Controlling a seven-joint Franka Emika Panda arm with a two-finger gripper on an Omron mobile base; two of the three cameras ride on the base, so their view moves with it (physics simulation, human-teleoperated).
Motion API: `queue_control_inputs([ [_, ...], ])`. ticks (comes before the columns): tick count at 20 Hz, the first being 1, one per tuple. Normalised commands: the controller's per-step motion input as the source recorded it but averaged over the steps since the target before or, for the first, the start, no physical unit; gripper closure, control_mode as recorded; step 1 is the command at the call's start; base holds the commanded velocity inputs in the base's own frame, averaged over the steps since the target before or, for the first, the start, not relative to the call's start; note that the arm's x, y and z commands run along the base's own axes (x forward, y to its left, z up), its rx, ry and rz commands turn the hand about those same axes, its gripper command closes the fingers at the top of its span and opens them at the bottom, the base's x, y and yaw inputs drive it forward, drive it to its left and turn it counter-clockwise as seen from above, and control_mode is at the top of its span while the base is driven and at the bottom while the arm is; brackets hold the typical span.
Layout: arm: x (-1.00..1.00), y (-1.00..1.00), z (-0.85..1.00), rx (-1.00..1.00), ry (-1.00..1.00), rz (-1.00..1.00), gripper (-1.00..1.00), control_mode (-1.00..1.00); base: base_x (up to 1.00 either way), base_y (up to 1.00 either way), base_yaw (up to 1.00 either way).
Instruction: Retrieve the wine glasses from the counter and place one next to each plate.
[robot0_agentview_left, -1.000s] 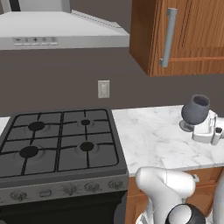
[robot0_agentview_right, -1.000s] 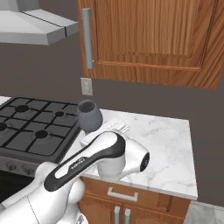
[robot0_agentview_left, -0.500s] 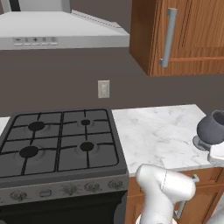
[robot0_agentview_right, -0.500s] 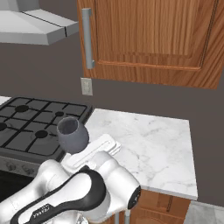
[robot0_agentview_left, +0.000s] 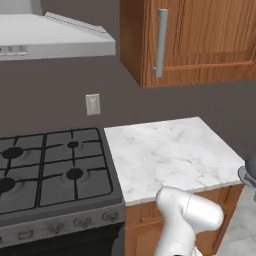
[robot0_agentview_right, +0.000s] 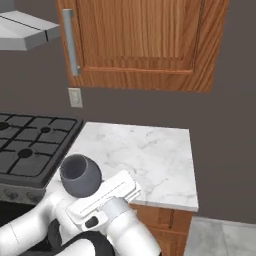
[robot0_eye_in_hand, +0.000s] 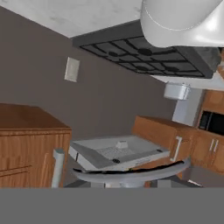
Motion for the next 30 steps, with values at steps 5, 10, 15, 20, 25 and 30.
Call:
queue_control_inputs([
  [5,0.00,0.00,0.00,0.00,0.00,0.00,1.00,1.00,-0.09,-0.52,-0.61],
  [10,0.00,0.00,0.00,0.00,0.00,0.00,1.00,1.00,0.00,-0.27,-0.85],
  [15,0.00,0.00,0.00,0.00,0.00,0.00,1.00,1.00,0.00,-0.09,-0.93],
  [20,0.00,0.00,0.00,0.00,0.00,0.00,1.00,1.00,0.00,0.00,-0.99],
  [25,0.00,0.00,0.00,0.00,0.00,0.00,1.00,1.00,0.00,0.00,-1.00],
  [30,0.00,0.00,0.00,0.00,0.00,0.00,1.00,1.00,0.00,0.00,-1.00],
])
